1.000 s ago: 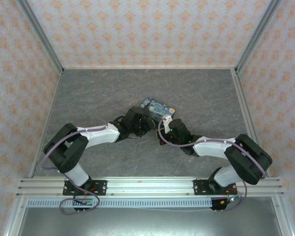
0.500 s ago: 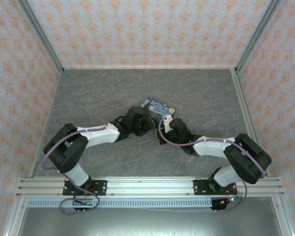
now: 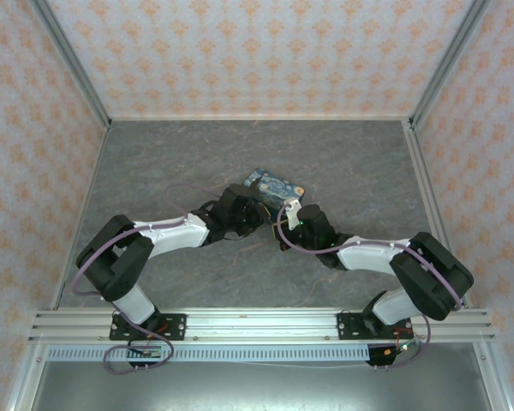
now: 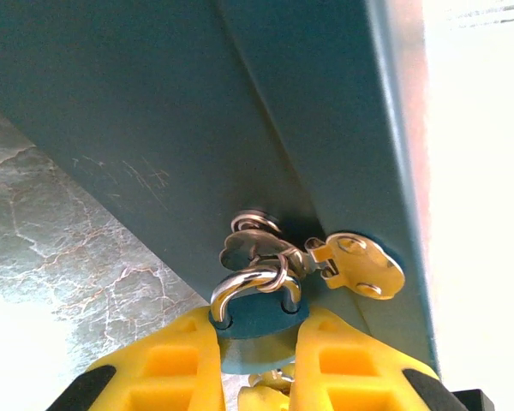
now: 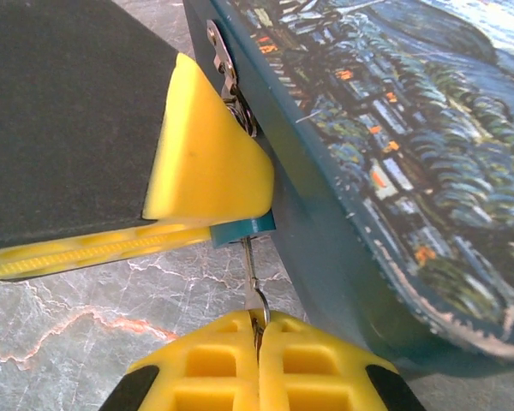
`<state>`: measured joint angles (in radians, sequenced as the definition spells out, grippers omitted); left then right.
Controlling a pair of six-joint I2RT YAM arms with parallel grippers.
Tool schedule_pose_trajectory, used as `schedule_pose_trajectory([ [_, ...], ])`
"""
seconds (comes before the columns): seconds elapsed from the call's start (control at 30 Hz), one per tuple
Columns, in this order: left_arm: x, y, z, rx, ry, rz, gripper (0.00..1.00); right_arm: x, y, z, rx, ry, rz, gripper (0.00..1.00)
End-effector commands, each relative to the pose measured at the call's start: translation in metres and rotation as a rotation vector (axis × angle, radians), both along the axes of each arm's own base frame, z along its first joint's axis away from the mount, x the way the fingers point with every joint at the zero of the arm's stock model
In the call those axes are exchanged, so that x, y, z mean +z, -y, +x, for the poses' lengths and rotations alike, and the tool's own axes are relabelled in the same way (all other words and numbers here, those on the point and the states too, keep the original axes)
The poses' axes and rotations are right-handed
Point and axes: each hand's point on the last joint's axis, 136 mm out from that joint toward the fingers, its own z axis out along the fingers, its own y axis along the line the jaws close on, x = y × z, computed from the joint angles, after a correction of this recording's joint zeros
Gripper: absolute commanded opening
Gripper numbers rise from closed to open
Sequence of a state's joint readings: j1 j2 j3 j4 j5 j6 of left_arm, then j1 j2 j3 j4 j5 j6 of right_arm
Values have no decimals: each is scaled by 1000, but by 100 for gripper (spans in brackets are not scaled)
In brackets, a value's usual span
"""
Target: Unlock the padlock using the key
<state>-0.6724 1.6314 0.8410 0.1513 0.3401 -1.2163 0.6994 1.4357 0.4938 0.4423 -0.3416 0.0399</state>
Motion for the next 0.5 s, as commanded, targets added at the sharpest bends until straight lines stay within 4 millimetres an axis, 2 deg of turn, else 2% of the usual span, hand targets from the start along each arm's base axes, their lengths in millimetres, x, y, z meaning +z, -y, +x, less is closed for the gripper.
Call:
schedule_pose_trajectory([
  [0.0,19,22,-16,-82,-14,-64,9,52,-20,15,47,126,172,0],
  [0.13,18,23,-15,-77,-8,-76,9,54,-24,12,76,70,221,0],
  [0.3,19,24,-14,-79,1,-79,8,45,-23,15,64,18,240,0],
  [0.47,16,23,-14,-82,-5,-72,8,47,-25,18,61,5,266,0],
])
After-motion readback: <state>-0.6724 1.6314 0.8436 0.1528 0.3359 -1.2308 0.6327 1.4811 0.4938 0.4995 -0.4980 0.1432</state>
